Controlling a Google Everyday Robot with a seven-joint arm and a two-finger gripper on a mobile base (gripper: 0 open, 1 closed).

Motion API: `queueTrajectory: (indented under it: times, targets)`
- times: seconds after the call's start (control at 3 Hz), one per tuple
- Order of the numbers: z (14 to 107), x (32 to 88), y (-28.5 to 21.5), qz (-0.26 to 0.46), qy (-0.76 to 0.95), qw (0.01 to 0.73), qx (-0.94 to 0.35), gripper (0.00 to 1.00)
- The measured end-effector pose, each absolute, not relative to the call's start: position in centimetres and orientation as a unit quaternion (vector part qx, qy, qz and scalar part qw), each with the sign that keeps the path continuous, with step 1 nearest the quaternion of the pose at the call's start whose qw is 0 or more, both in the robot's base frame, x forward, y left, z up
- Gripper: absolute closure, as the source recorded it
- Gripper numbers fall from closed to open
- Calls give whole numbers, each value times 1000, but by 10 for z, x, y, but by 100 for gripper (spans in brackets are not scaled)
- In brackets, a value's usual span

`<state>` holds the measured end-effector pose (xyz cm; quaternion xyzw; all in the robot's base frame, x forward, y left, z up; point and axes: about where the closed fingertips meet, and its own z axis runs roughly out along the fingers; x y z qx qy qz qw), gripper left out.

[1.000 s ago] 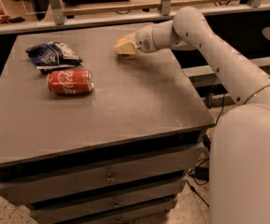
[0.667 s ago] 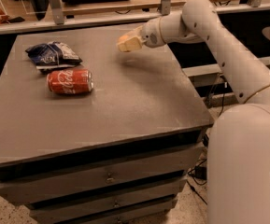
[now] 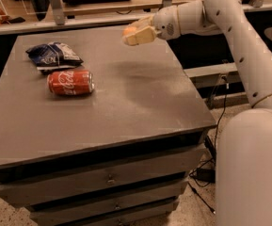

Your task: Pick orange

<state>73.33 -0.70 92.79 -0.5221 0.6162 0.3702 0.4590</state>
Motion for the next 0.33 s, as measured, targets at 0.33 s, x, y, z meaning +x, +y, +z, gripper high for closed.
queueTrajectory:
  times: [0.33]
  targets:
    - [927, 734, -6, 370, 617, 459, -521, 100]
